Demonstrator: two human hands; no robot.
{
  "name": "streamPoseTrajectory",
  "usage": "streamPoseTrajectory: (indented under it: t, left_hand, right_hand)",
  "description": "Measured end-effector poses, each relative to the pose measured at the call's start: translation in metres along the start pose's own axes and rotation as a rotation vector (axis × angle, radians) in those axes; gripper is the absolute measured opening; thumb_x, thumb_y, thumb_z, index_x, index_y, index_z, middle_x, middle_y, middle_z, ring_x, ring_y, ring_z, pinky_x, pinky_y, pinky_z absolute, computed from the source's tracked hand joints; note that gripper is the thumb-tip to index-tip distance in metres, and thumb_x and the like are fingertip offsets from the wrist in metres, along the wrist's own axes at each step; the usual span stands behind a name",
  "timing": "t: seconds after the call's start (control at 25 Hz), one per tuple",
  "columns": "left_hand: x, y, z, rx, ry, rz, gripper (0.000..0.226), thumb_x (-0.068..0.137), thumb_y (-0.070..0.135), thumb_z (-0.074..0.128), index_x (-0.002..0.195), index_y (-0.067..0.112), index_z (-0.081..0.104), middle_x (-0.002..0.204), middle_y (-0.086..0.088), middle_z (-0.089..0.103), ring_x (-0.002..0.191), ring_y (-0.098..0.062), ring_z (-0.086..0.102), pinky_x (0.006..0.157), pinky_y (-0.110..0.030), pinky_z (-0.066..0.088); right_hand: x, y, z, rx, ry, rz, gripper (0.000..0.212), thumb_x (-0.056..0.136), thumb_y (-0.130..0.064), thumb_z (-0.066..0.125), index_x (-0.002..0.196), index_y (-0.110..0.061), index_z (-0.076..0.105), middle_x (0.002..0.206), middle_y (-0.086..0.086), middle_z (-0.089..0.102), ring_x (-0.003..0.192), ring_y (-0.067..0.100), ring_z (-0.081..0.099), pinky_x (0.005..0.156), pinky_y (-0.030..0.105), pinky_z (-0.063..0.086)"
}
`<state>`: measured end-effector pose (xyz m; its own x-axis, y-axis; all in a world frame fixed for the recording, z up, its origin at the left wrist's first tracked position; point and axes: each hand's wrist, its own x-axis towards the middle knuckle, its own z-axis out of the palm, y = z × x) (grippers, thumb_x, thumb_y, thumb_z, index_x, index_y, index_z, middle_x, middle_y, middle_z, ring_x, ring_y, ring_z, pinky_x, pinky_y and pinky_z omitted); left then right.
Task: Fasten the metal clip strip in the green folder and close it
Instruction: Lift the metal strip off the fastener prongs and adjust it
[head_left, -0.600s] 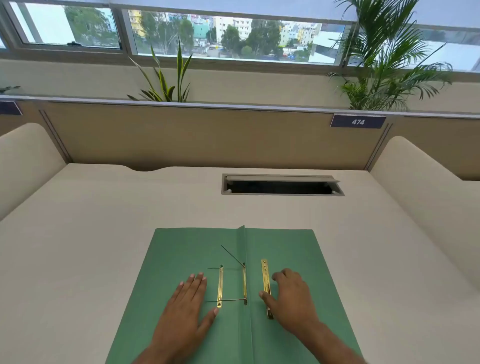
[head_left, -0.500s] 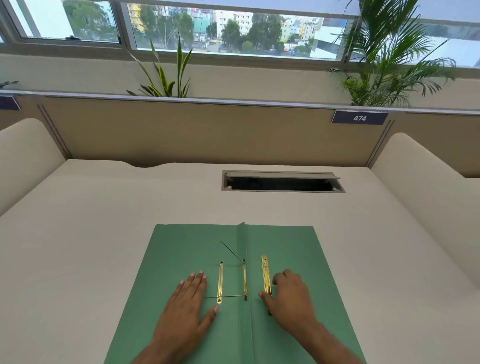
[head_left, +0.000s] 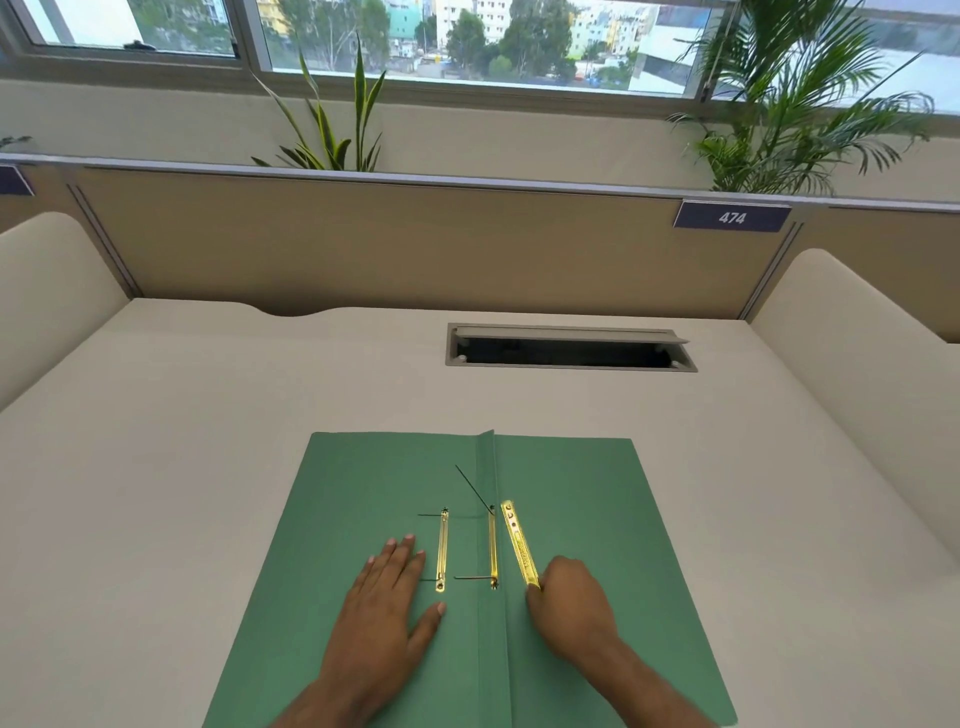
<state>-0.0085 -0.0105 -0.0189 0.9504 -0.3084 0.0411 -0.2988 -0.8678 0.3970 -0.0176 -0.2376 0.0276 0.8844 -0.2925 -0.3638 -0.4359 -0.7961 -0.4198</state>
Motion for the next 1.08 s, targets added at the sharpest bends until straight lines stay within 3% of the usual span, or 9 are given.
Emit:
streamPoseTrajectory:
  t: [0.08,0.16,0.28,0.48,0.64,0.8,0.92,1.08]
  left_hand:
    - [0.003,0.010,-0.002,-0.047,0.040,0.038,0.057,0.092,0.057,0.044,0.144,0.034,0.040,0.157,0.014,0.029,0.148,-0.010,0.019,0.118,-0.025,0.010]
    - [0.008,0.023,-0.005,-0.179,0.109,0.072,0.042,0.090,0.046,0.060,0.129,0.033,0.059,0.135,0.012,0.057,0.129,-0.011,0.049,0.109,-0.027,0.033]
    - [0.015,0.043,-0.010,-0.384,0.142,0.054,0.021,0.089,0.036,0.066,0.109,0.035,0.071,0.098,0.024,0.066,0.096,0.005,0.058,0.090,-0.022,0.047]
    - [0.025,0.058,-0.010,-0.541,0.081,-0.004,0.017,0.094,0.024,0.060,0.100,0.032,0.073,0.092,0.024,0.069,0.092,0.006,0.061,0.082,-0.015,0.046]
    - [0.031,0.066,-0.008,-0.428,0.115,0.021,0.022,0.098,0.018,0.052,0.100,0.027,0.072,0.095,0.020,0.063,0.094,0.004,0.053,0.081,-0.009,0.037]
    - [0.039,0.072,-0.011,-0.199,0.126,0.100,0.020,0.094,0.017,0.051,0.087,0.024,0.069,0.087,0.008,0.062,0.082,-0.013,0.052,0.072,-0.028,0.041]
    - [0.042,0.076,-0.017,-0.066,0.098,0.138,0.022,0.091,0.016,0.047,0.086,0.027,0.065,0.085,0.009,0.055,0.076,-0.012,0.039,0.069,-0.027,0.029]
    - [0.043,0.075,-0.019,-0.018,0.084,0.158,0.020,0.090,0.016,0.046,0.084,0.028,0.062,0.085,0.010,0.053,0.077,-0.010,0.032,0.070,-0.026,0.025]
  right_hand:
    - [0.002,0.001,0.000,0.101,0.013,0.003,0.008,0.085,-0.017,0.053,0.078,-0.015,0.049,0.093,0.007,0.064,0.075,0.022,0.053,0.065,0.030,0.042]
    - [0.003,0.001,0.001,0.264,0.037,0.013,0.010,0.082,-0.008,0.055,0.078,-0.017,0.052,0.080,0.003,0.062,0.073,0.021,0.056,0.069,0.032,0.047]
    - [0.002,0.001,-0.002,0.610,0.070,0.042,0.020,0.080,0.000,0.067,0.094,-0.012,0.061,0.065,0.002,0.058,0.061,0.018,0.057,0.065,0.034,0.051]
    - [-0.002,0.001,-0.019,1.084,-0.017,0.050,0.020,0.081,0.003,0.069,0.099,-0.006,0.069,0.059,0.005,0.063,0.049,0.014,0.054,0.044,0.024,0.042]
    - [-0.007,-0.006,-0.029,1.329,-0.179,0.026,0.019,0.081,0.007,0.066,0.097,-0.001,0.072,0.070,0.013,0.068,0.054,0.017,0.058,0.044,0.025,0.047]
    - [-0.013,-0.016,-0.030,1.373,-0.278,-0.037,0.020,0.080,0.007,0.067,0.099,0.001,0.072,0.072,0.017,0.069,0.054,0.019,0.060,0.045,0.026,0.050]
    - [-0.014,-0.022,-0.030,1.355,-0.293,-0.057,0.020,0.080,0.005,0.068,0.100,0.002,0.071,0.075,0.019,0.070,0.055,0.020,0.060,0.045,0.027,0.050]
    - [-0.013,-0.022,-0.030,1.253,-0.267,-0.030,0.015,0.080,0.001,0.071,0.095,0.002,0.073,0.072,0.018,0.072,0.053,0.019,0.060,0.045,0.026,0.049]
